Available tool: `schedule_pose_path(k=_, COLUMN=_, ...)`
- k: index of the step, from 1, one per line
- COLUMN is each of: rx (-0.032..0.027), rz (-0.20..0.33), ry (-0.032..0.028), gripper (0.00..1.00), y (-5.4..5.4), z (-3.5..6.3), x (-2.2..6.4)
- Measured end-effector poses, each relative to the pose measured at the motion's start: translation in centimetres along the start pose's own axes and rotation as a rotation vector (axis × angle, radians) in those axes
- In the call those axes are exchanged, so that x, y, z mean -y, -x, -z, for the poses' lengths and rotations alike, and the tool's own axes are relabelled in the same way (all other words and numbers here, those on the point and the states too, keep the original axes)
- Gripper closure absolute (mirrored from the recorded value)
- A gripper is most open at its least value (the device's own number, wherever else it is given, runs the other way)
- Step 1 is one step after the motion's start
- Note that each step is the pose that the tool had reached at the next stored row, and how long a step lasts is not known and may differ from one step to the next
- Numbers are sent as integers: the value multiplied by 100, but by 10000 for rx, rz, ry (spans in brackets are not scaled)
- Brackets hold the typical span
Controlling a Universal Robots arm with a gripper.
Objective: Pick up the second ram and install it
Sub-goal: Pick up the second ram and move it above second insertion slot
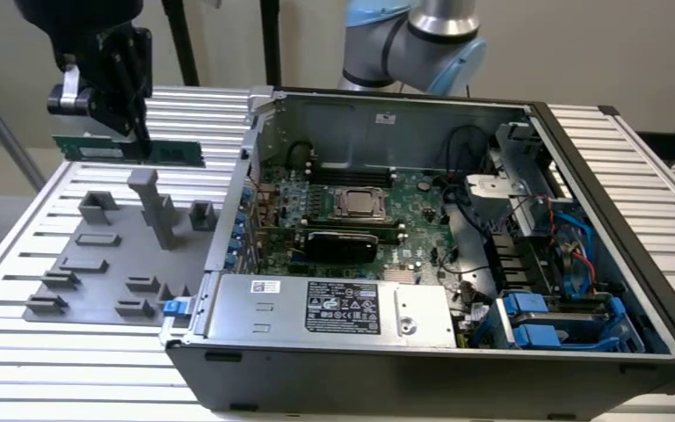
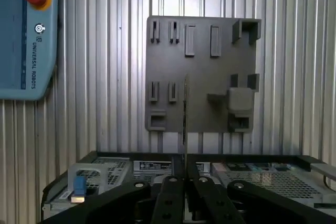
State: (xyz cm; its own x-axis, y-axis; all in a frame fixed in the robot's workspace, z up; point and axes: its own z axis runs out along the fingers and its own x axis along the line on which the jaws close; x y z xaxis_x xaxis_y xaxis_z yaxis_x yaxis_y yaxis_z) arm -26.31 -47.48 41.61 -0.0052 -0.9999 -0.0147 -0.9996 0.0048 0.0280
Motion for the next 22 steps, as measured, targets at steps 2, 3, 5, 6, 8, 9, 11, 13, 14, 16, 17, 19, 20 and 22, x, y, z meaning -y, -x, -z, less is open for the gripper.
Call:
schedule_pose_path(k=2, rx=22, rz=2, ry=1, gripper=100, y=0, z=19, x=89)
schedule_pose_path(k=3, rx=36, rz=1, ry=1, gripper=100, y=1, z=23, x=134)
schedule_pose_path(k=5, rx=66, rz=2, ry=1, gripper=100, y=2, z=26, x=227)
schedule_pose_path(k=6, rx=78, rz=3, ry=1, gripper=100, y=3, z=28, x=272)
schedule_pose_path(k=8, rx=96, rz=3, ry=1, gripper=100, y=6, z=30, x=363)
schedule_pose_path(k=9, rx=104, rz=3, ry=1, gripper=100, y=9, z=31, x=409)
schedule_pose_path(k=11, rx=114, rz=4, ry=2, gripper=100, y=15, z=34, x=499)
schedule_pose_path(k=13, rx=118, rz=3, ry=3, gripper=100, y=24, z=36, x=589)
schedule_pose_path(k=14, rx=118, rz=3, ry=3, gripper=100, y=28, z=36, x=634)
schedule_pose_path(k=16, rx=120, rz=4, ry=4, gripper=100, y=39, z=34, x=726)
schedule_pose_path(k=17, rx=120, rz=3, ry=4, gripper=100, y=46, z=30, x=771)
schedule_pose_path(k=19, rx=119, rz=3, ry=6, gripper=100, y=61, z=18, x=862)
schedule_pose_path(k=20, rx=119, rz=4, ry=6, gripper=100, y=69, z=11, x=907)
schedule_pose_path(k=22, rx=118, rz=3, ry=8, gripper=100, y=87, z=-9, x=1001)
